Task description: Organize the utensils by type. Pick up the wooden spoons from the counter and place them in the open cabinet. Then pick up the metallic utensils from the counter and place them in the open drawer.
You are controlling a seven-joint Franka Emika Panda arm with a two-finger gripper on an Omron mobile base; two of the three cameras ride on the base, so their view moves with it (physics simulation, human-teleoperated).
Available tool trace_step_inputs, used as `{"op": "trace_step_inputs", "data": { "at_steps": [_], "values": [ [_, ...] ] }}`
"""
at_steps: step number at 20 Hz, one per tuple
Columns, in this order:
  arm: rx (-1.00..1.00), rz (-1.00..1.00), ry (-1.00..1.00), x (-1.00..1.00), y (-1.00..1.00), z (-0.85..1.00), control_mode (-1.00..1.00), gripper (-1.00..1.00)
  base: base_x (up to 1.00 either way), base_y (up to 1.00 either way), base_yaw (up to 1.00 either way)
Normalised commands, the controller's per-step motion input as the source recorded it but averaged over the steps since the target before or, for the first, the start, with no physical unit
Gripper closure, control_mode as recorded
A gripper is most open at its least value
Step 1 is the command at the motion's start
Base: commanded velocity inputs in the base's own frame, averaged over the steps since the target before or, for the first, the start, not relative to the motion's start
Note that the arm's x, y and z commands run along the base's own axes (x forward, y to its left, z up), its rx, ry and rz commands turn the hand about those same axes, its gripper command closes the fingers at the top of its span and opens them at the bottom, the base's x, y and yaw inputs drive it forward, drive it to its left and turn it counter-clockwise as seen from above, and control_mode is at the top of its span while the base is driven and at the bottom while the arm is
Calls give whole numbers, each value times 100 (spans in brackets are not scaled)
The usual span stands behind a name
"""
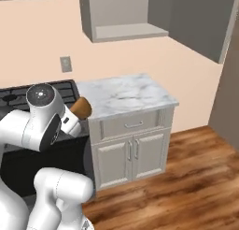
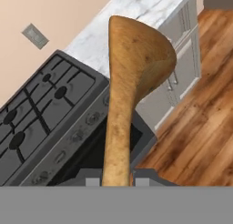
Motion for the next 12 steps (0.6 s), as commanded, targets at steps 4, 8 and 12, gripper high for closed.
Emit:
{"op": "trace_step_inputs", "data": {
  "at_steps": [4, 8, 12],
  "values": [
    [0, 0, 0, 0, 0, 0, 100, 100, 24, -74, 37],
    [0, 0, 0, 0, 0, 0, 100, 100, 15, -83, 38],
    [0, 0, 0, 0, 0, 0, 100, 100, 19, -75, 39]
  ]
}}
